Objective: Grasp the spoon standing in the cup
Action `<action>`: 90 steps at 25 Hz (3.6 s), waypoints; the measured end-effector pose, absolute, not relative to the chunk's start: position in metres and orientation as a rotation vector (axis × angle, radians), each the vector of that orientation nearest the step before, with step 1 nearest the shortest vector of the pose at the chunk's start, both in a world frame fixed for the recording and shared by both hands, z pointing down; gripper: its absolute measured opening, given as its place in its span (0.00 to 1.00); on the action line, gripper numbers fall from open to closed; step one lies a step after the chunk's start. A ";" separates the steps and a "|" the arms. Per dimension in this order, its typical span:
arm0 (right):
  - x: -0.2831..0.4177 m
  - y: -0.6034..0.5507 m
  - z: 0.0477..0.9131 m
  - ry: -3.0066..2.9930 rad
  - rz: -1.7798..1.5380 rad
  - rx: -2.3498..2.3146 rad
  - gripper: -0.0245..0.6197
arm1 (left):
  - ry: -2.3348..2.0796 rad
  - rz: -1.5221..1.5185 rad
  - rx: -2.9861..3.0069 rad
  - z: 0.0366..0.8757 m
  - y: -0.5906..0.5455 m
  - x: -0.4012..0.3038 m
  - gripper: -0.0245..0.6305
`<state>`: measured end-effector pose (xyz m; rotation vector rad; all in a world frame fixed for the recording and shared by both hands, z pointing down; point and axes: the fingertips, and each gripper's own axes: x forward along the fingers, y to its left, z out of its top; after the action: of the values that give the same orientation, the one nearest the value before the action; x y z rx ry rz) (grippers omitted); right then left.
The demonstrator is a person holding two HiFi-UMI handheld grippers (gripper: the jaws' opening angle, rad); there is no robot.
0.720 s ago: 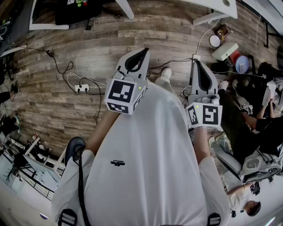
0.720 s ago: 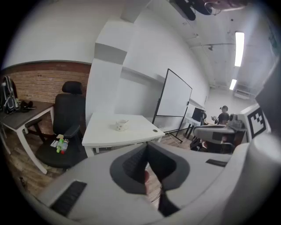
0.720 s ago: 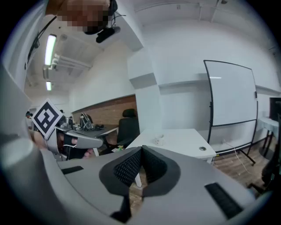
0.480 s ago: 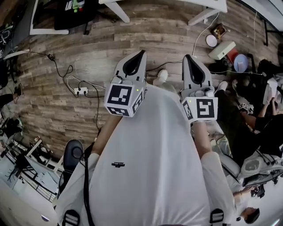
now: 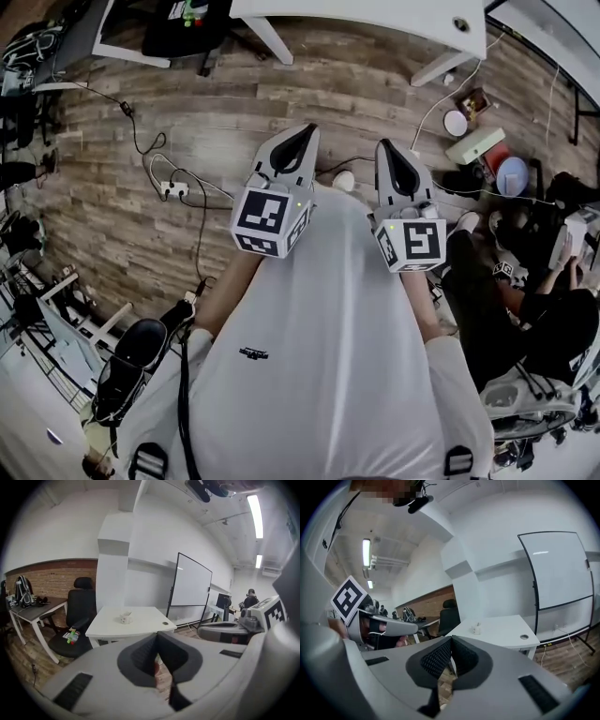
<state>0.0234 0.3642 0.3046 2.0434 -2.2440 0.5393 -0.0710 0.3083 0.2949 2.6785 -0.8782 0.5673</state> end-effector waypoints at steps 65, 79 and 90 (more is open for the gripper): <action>0.142 -0.106 0.433 -2.157 0.605 1.589 0.20 | -1.092 0.544 2.410 0.398 -0.107 0.041 0.05; 0.134 -0.123 0.489 -2.077 0.619 1.559 0.21 | -1.056 0.565 2.353 0.447 -0.105 0.039 0.05; 0.150 -0.136 0.503 -1.980 0.616 1.609 0.10 | -1.031 0.621 2.280 0.455 -0.099 0.035 0.05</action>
<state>0.1496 -0.1357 0.5025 1.6090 -1.9803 0.6162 0.0349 -0.0987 0.4553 2.2797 -1.0312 0.6210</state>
